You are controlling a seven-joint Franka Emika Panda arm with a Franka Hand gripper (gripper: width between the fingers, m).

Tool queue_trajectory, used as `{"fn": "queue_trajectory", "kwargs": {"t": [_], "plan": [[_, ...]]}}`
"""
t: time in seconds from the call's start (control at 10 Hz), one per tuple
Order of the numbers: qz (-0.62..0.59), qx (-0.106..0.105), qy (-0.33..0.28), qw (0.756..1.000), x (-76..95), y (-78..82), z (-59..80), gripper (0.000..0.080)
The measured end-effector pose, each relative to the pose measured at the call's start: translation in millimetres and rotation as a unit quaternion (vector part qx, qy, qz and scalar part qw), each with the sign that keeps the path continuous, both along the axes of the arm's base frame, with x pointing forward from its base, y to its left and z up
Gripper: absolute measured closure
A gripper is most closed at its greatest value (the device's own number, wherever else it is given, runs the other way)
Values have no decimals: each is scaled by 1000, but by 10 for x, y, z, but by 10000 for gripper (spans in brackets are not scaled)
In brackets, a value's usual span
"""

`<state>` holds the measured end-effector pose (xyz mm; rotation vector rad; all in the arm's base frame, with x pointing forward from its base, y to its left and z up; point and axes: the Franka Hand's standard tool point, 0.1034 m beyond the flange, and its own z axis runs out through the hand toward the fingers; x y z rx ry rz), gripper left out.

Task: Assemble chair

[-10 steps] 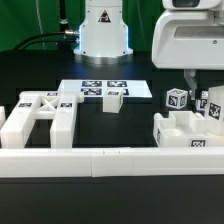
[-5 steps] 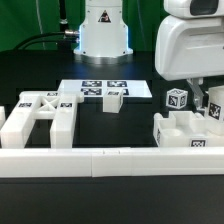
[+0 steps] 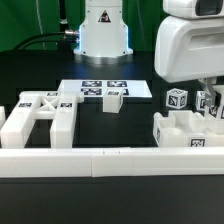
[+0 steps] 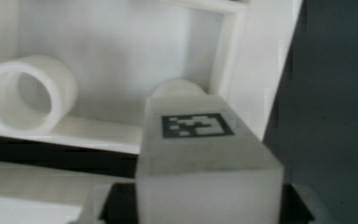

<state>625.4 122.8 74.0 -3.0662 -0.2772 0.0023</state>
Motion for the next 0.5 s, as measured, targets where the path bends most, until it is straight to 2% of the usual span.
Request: {"fn": "queue_trajectory", "kwargs": {"t": [0.3, 0.5], "plan": [[-19, 0, 2, 1000, 3, -43, -10, 509], [-115, 1, 1, 993, 9, -28, -17, 509]]}}
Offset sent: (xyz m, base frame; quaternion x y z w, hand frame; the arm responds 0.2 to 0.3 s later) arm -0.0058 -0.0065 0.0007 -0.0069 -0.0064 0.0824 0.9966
